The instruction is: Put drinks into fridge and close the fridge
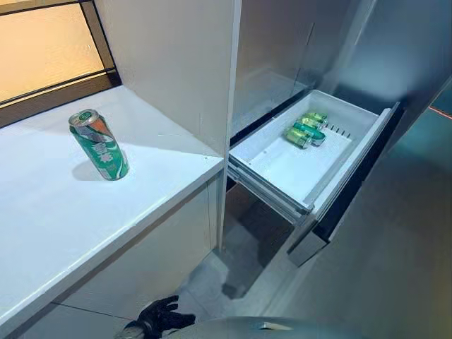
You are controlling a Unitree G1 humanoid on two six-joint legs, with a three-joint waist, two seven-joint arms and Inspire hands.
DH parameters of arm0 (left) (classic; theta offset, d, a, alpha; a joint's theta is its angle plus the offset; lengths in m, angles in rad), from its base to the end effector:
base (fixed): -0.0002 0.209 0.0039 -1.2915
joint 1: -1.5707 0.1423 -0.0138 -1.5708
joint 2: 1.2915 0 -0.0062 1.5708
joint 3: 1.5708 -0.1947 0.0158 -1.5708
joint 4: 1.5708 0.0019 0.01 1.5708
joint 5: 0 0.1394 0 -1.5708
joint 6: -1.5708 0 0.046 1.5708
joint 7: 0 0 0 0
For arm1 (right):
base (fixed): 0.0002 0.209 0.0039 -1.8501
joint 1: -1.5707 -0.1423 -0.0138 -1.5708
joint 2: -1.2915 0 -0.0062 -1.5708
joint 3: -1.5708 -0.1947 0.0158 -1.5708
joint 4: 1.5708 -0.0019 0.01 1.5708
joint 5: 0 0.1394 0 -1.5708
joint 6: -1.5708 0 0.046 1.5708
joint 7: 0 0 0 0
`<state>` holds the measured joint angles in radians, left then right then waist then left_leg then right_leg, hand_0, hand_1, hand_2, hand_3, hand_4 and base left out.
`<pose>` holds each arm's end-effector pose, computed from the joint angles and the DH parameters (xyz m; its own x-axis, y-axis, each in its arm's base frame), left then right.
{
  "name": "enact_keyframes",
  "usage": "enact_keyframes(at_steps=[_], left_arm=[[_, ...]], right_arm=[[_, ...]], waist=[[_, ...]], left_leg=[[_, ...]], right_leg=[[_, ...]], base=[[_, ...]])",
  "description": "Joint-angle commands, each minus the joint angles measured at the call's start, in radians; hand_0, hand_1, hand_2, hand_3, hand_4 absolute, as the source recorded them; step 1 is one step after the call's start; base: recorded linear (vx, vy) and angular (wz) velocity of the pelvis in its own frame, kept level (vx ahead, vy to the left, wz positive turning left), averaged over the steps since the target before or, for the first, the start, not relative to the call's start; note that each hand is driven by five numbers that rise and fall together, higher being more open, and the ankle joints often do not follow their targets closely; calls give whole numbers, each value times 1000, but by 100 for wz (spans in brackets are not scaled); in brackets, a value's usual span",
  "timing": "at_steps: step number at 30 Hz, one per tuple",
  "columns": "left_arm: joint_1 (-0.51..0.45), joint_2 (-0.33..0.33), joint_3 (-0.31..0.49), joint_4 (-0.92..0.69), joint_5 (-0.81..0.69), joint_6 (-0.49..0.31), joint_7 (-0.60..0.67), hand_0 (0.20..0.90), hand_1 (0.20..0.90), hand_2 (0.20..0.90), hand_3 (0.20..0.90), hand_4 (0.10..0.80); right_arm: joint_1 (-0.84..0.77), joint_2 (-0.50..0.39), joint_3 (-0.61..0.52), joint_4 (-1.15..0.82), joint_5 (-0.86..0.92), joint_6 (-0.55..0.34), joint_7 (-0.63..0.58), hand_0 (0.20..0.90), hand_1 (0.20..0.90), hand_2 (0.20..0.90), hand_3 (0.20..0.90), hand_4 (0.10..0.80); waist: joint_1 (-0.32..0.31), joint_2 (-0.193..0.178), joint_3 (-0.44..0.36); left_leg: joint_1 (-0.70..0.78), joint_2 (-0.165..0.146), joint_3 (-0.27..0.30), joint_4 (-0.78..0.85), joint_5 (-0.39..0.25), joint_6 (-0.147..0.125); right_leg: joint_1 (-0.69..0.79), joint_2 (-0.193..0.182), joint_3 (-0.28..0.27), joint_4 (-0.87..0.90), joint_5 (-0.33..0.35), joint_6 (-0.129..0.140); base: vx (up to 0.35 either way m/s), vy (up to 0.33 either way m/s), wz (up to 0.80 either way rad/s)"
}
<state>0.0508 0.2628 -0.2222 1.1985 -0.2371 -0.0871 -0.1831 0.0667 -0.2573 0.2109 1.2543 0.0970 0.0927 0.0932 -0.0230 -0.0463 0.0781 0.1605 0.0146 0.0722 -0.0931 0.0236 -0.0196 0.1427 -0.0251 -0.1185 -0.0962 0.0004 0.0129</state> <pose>0.0606 0.2297 -0.1272 0.3830 -0.0178 -0.9236 0.0667 0.9977 0.0084 0.0368 -0.2322 -0.1320 0.1388 -0.1069 -0.9845 -0.1283 0.9838 -0.1249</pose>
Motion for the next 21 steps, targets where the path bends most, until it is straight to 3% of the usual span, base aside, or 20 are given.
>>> enact_keyframes(at_steps=[1,6,8,21], left_arm=[[-44,-41,-44,9,-2,-23,-37,900,900,900,900,800],[-39,-42,-41,8,8,-36,-49,900,900,900,900,800],[-37,-40,-42,7,19,-74,-23,900,900,900,900,800],[-48,-33,-69,5,103,-110,73,900,900,900,900,800]], right_arm=[[-60,36,25,12,13,-1,35,900,900,900,900,800],[-57,36,25,19,19,-8,36,900,900,900,900,800],[-57,36,23,20,19,-12,37,900,900,900,900,800],[-57,38,25,32,30,-15,36,900,900,900,900,800]], waist=[[12,22,5],[16,22,4],[16,23,5],[19,25,8]], left_leg=[[-26,-32,-38,6,-81,18],[-32,-34,-42,6,-80,17],[-32,-35,-43,6,-80,18],[-38,-37,-46,6,-78,17]], right_leg=[[-22,5,-9,40,-26,71],[-26,5,-12,37,-24,71],[-25,4,-11,36,-23,71],[-28,-1,-19,33,-19,75]], base=[[0,0,0],[0,0,0],[0,0,0],[-5,1,0]])
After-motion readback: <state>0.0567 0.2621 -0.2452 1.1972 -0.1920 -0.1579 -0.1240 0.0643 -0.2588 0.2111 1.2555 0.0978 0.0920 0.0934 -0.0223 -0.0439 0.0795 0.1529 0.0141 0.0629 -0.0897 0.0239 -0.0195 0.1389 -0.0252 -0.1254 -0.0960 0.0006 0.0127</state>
